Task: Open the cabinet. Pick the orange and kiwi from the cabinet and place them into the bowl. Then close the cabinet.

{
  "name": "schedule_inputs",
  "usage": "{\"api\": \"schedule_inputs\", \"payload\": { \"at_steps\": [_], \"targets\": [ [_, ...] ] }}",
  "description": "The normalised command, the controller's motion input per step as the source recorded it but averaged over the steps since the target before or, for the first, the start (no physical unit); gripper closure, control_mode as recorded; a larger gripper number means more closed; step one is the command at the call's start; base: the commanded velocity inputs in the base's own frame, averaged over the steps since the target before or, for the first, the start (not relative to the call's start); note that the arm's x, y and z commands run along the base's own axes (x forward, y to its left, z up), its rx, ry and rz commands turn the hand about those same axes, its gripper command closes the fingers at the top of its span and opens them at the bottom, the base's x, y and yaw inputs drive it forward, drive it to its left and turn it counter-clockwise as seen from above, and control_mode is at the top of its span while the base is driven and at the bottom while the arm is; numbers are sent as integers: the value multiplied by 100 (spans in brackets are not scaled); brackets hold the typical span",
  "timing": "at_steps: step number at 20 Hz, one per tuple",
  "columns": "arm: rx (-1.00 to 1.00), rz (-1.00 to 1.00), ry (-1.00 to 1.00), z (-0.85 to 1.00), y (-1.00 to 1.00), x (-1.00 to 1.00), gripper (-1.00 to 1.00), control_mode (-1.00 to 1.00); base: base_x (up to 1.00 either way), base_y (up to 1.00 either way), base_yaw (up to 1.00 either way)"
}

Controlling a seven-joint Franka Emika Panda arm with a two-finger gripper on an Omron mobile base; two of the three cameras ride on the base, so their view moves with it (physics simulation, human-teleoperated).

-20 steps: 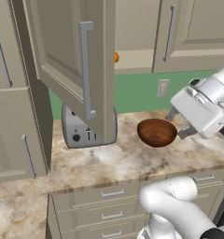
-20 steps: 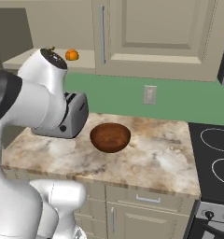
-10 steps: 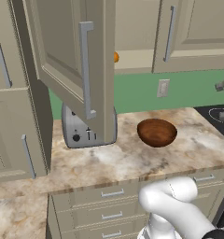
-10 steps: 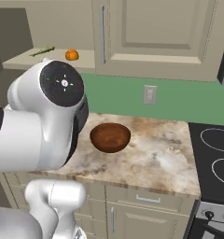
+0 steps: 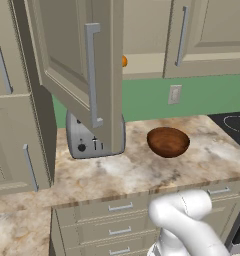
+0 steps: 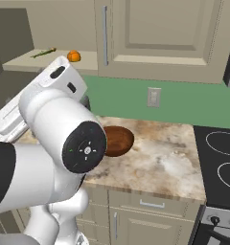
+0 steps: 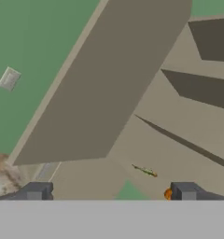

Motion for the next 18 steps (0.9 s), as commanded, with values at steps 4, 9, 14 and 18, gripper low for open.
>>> {"api": "schedule_inputs", "payload": {
  "at_steps": [4,9,14,18],
  "targets": [
    [5,-1,0,0,0,0,-100,-100,0,0,0],
    [16,-6,0,0,4,0,-100,-100,0,0,0],
    [34,-19,-3,0,0,0,-100,-100,0,0,0],
    [31,-18,0,0,0,0,-100,-100,0,0,0]
  ]
}}
